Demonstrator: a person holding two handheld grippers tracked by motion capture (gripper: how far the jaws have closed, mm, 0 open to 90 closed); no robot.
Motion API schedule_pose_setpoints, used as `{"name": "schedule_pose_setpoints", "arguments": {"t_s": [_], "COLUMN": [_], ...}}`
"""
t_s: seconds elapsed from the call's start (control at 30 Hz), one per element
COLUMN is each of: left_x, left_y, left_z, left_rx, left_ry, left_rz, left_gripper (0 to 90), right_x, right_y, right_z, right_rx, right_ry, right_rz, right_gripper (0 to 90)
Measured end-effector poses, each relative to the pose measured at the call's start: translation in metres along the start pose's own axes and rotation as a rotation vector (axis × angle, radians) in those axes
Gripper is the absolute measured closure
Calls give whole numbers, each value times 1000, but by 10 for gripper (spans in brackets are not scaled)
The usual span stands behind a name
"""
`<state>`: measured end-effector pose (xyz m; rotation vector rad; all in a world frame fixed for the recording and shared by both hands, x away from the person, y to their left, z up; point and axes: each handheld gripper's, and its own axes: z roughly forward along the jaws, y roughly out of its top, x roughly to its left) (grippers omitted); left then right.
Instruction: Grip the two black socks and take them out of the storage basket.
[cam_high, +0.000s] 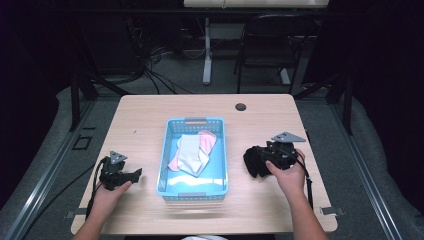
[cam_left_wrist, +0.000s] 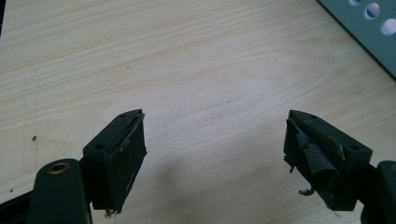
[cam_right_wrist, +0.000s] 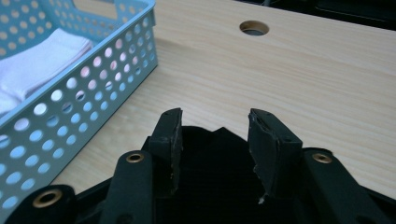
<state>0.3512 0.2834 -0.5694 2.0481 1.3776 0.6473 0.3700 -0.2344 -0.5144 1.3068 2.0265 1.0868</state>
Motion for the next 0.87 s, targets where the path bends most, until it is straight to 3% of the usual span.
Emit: {"name": "schedule_pose_setpoints", "arguments": {"t_s": [0.3,0.5,0.67,0.87], "left_x": [1,0,0,-1], "left_y": [0,0,0,0], "left_z": [0,0,0,1], "left_rx": [0,1,2,3], "left_ry": [-1,-2,0,0], "left_rz": [1,2,3,2], "left_gripper": [208,208,208,208], "right_x": [17,26,23,10], "right_y": [-8,-13,-18,-17], "right_z": [10,19,26,21], "right_rx": [14,16,50,19], "right_ry": [16,21,46,-8], "right_rz": [-43,-38,-8,6], "right_gripper": [511,510,506,489]}}
